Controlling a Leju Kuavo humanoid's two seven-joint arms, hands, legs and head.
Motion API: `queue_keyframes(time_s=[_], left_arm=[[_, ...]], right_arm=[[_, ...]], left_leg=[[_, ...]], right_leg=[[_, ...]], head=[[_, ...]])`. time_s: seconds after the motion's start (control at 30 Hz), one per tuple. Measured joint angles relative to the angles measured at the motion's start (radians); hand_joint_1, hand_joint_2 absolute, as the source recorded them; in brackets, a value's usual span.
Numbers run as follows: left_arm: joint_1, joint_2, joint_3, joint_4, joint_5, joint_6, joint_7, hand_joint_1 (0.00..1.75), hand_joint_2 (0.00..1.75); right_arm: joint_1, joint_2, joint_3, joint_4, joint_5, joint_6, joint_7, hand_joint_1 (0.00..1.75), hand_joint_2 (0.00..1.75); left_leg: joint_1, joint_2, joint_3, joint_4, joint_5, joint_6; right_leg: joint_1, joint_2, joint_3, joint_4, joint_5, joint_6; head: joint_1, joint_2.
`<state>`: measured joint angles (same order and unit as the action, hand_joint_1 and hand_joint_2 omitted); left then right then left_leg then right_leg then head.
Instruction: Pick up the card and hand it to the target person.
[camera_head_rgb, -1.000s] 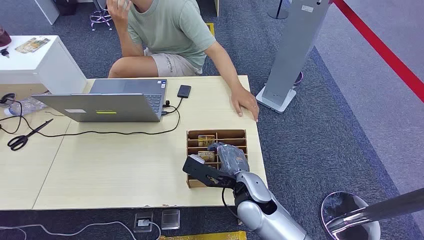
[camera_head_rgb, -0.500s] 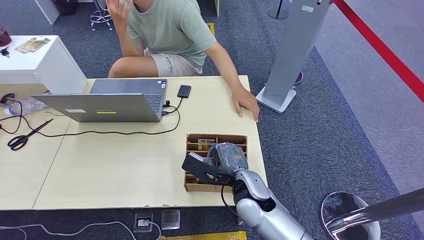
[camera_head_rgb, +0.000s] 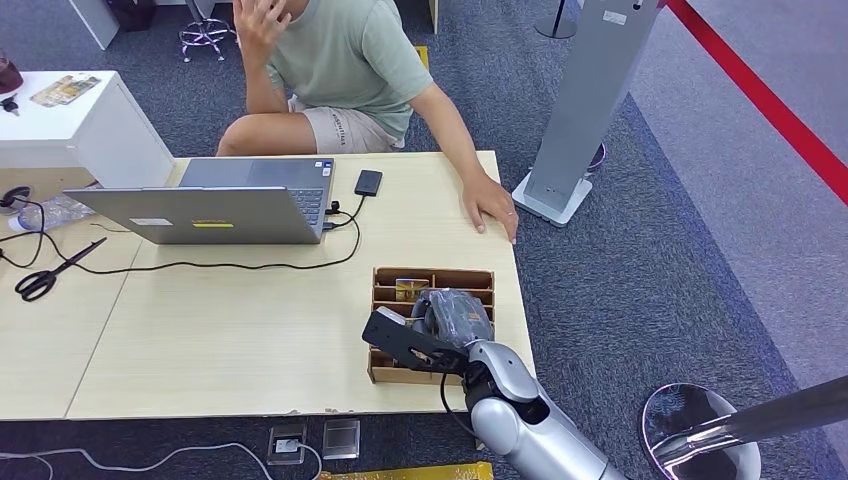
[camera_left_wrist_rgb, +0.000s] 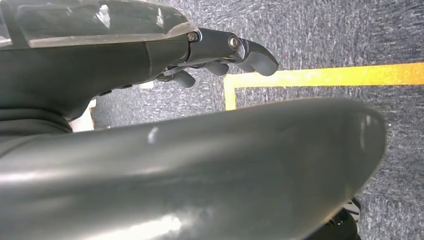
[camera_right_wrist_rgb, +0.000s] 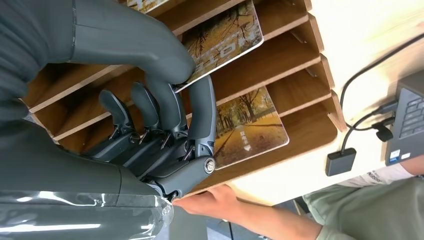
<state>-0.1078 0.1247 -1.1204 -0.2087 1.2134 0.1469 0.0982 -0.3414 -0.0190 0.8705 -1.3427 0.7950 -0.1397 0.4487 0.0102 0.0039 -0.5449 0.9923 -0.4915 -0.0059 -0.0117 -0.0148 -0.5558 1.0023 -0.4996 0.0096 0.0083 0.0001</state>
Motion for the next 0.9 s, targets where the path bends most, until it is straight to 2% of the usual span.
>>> queue_keyframes(time_s=[0.13,0.5,0.73,0.9], left_arm=[[0.000,0.000,0.000,0.000,0.000,0.000,-0.003,0.00,0.00],[0.004,0.000,0.000,0.000,0.000,0.001,-0.013,0.00,0.00],[0.004,0.000,0.000,0.000,0.000,0.000,-0.015,0.00,0.00],[0.004,0.000,0.000,0.000,-0.005,0.000,-0.014,0.00,0.00]], right_arm=[[0.004,-0.003,0.000,-0.013,0.006,-0.043,-0.014,1.45,1.75],[0.069,-0.057,-0.075,-0.203,0.092,-0.278,-0.142,1.45,1.75],[0.106,-0.091,-0.140,-0.312,0.094,-0.293,-0.152,1.45,1.75],[0.085,-0.098,-0.171,-0.325,0.067,-0.275,-0.158,1.45,1.75]], left_leg=[[0.000,0.000,0.000,0.000,0.000,0.000],[0.000,0.000,0.000,0.000,0.000,0.000],[0.000,0.000,0.000,0.000,0.000,0.000],[0.000,0.000,0.000,0.000,0.000,0.000]], right_leg=[[0.000,0.000,0.000,0.000,0.000,0.000],[0.000,0.000,0.000,0.000,0.000,0.000],[0.000,0.000,0.000,0.000,0.000,0.000],[0.000,0.000,0.000,0.000,0.000,0.000]], head=[[0.000,0.000],[0.000,0.000],[-0.001,0.000],[0.000,0.000]])
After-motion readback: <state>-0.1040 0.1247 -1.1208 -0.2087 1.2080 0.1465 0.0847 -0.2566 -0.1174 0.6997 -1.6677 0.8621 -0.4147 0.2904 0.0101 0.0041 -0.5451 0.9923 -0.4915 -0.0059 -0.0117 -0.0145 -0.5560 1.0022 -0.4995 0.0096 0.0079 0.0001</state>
